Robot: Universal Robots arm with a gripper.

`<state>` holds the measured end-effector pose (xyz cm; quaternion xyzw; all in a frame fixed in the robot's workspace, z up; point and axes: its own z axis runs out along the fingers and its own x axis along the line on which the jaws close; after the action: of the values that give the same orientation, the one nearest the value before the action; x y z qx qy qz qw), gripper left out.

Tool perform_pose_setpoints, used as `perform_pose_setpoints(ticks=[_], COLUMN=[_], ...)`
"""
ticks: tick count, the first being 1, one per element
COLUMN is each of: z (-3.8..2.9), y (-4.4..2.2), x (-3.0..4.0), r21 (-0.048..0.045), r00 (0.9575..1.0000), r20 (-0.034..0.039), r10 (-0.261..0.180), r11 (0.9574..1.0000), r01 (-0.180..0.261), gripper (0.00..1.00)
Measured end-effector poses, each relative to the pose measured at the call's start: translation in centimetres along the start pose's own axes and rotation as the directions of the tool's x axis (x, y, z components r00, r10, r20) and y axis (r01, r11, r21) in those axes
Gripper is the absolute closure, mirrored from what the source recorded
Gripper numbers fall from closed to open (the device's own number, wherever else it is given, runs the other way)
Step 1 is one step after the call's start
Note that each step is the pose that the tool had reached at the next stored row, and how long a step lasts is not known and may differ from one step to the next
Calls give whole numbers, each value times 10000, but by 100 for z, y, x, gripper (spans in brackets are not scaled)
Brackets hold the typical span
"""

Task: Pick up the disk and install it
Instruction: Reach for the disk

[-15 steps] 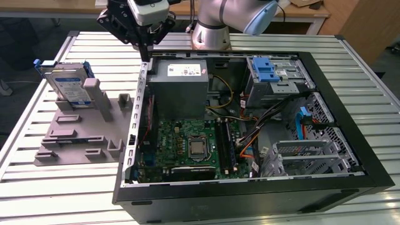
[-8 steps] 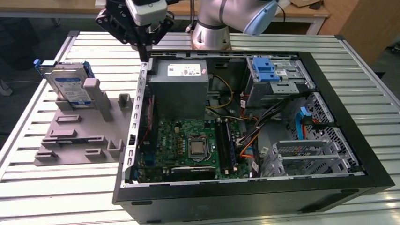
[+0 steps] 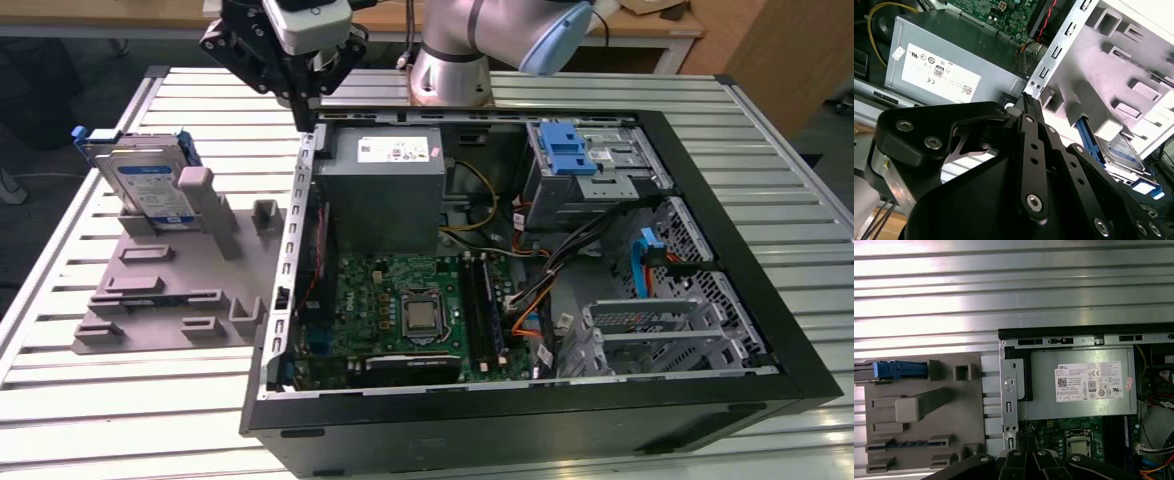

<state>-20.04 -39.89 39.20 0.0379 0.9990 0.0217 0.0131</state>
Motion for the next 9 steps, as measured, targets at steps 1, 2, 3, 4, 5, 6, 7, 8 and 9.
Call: perform_pose_setpoints(ticks=[1,2,3,4,5,6,7,8,9], z=[0,0,0,0,0,0,0,0,0], y=[0,0,-1,-1,-1,-1,-2,-2,-2], x=[3,7,10,14,18,21,25,29,32], r21=[0,0,0,0,0,0,0,0,0], r00=[10000,10000,10000,10000,10000,10000,10000,10000,10000], r20=[0,0,0,1,0,0,1,0,0], r10=[0,0,0,0,1,0,0,1,1], r11=[10000,10000,10000,10000,10000,10000,10000,10000,10000], r01=[0,0,0,0,-1,0,0,-1,-1], gripper=[89,89,89,89,89,89,89,89,89])
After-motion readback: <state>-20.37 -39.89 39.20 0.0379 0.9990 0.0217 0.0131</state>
